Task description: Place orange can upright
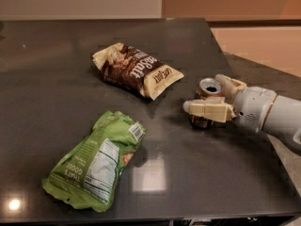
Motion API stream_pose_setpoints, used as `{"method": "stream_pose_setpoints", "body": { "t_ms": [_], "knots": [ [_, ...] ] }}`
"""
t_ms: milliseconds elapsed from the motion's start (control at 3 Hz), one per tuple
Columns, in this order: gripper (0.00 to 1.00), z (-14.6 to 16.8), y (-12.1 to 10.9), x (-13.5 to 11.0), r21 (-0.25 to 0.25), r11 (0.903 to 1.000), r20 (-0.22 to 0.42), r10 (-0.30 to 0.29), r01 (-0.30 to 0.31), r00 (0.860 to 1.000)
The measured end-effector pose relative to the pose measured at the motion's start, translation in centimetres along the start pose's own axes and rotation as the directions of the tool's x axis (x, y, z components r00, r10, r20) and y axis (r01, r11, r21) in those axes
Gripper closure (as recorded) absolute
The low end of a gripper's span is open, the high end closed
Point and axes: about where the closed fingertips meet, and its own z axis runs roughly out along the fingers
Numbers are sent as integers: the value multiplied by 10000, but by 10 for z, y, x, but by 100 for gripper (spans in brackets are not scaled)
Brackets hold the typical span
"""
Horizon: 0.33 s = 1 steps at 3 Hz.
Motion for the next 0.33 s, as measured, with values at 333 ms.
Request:
{"method": "stream_pose_setpoints", "body": {
  "t_ms": [333],
  "knots": [
    [0,0,0,0,-1,10000,0,-1,1,10000]
  ]
}}
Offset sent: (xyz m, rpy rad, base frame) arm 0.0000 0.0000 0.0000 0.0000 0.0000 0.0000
